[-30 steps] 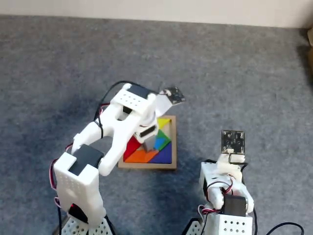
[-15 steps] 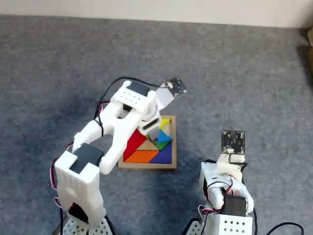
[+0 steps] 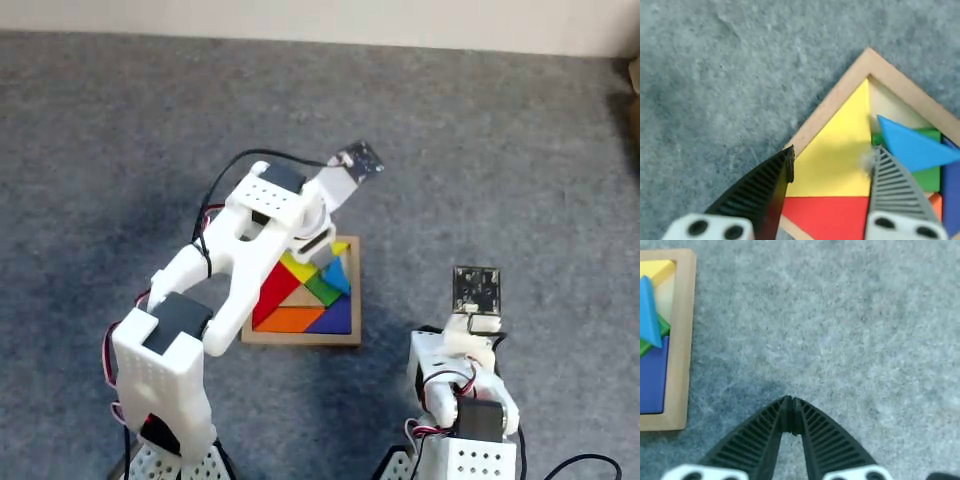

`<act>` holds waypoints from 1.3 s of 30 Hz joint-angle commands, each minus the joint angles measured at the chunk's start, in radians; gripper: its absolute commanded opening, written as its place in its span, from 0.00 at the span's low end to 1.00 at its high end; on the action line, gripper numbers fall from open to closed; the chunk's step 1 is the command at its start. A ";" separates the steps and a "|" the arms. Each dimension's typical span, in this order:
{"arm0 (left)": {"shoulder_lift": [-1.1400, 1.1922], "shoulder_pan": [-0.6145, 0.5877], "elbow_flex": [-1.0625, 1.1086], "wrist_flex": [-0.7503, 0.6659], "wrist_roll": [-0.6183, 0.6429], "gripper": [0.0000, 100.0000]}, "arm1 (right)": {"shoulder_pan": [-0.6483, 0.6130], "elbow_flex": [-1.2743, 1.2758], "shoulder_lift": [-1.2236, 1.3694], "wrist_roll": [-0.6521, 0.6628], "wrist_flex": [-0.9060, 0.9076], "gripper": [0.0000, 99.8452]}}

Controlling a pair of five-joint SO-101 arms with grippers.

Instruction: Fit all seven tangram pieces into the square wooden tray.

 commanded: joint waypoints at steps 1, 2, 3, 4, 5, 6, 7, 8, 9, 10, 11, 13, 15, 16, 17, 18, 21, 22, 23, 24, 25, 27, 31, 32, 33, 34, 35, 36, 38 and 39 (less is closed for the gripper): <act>-0.019 -0.010 -0.048 -0.018 0.014 0.24 | 0.012 0.119 0.001 -0.005 -0.001 0.02; -0.021 -0.010 -0.048 -0.014 0.018 0.24 | 0.012 0.119 0.001 -0.005 -0.001 0.02; -0.027 -0.010 -0.058 -0.012 0.037 0.24 | 0.012 0.119 0.001 -0.005 -0.001 0.02; -0.039 -0.010 -0.077 -0.009 0.060 0.24 | 0.012 0.119 0.001 -0.005 -0.001 0.02; -0.053 -0.010 -0.088 0.011 0.072 0.24 | 0.012 0.119 0.001 -0.005 -0.001 0.02; -0.067 -0.007 -0.102 0.043 0.078 0.24 | 0.012 0.119 0.001 -0.005 -0.001 0.02; -0.082 0.004 -0.105 0.069 0.078 0.24 | 0.012 0.119 0.001 -0.005 -0.001 0.02; -0.096 0.021 -0.107 0.091 0.078 0.24 | 0.012 0.119 0.001 -0.005 -0.001 0.02; -0.110 0.036 -0.104 0.109 0.080 0.24 | 0.012 0.119 0.001 -0.005 -0.001 0.02; -0.117 0.050 -0.097 0.126 0.080 0.24 | 0.012 0.119 0.001 -0.005 -0.001 0.02; -0.124 0.065 -0.096 0.141 0.081 0.24 | 0.012 0.119 0.001 -0.005 -0.001 0.02; -0.119 0.082 -0.096 0.167 0.081 0.24 | 0.012 0.119 0.001 -0.005 -0.001 0.02; -0.097 0.082 -0.096 0.169 0.081 0.24 | 0.012 0.119 0.001 -0.005 -0.001 0.02; -0.081 0.081 -0.096 0.166 0.081 0.24 | 0.012 0.119 0.001 -0.005 -0.001 0.02; -0.061 0.071 -0.096 0.166 0.081 0.24 | 0.012 0.119 0.001 -0.005 -0.001 0.02; -0.039 0.064 -0.099 0.166 0.081 0.24 | 0.012 0.119 0.001 -0.005 -0.001 0.02; 0.030 0.054 -0.117 0.149 0.081 0.24 | 0.012 0.119 0.001 -0.005 -0.001 0.02; 0.050 0.054 -0.128 0.143 0.081 0.24 | 0.012 0.119 0.001 -0.005 -0.001 0.02; 0.070 0.053 -0.140 0.140 0.081 0.24 | 0.012 0.119 0.001 -0.005 -0.001 0.02; 0.087 0.053 -0.154 0.138 0.081 0.24 | 0.012 0.119 0.001 -0.005 -0.001 0.02; 0.101 0.053 -0.171 0.140 0.081 0.24 | 0.012 0.119 0.001 -0.005 -0.001 0.02; 0.122 0.054 -0.209 0.144 0.081 0.24 | 0.012 0.119 0.001 -0.005 -0.001 0.02; 0.153 0.054 -0.268 0.144 0.081 0.24 | 0.012 0.119 0.001 -0.005 -0.001 0.02; 0.159 0.054 -0.278 0.144 0.080 0.24 | 0.012 0.119 0.001 -0.005 -0.001 0.02; 0.165 0.054 -0.286 0.144 0.078 0.24 | 0.012 0.119 0.001 -0.005 -0.001 0.02; 0.165 0.054 -0.286 0.144 0.078 0.24 | 0.012 0.119 0.001 -0.005 -0.001 0.02; 0.165 0.054 -0.286 0.144 0.077 0.24 | 0.012 0.119 0.001 -0.005 -0.001 0.02; 0.163 0.054 -0.286 0.144 0.077 0.24 | 0.012 0.119 0.001 -0.005 -0.001 0.02; 0.151 0.054 -0.286 0.155 0.077 0.24 | 0.012 0.119 0.001 -0.005 -0.001 0.02; 0.133 0.054 -0.292 0.175 0.077 0.24 | 0.012 0.119 0.001 -0.005 -0.001 0.02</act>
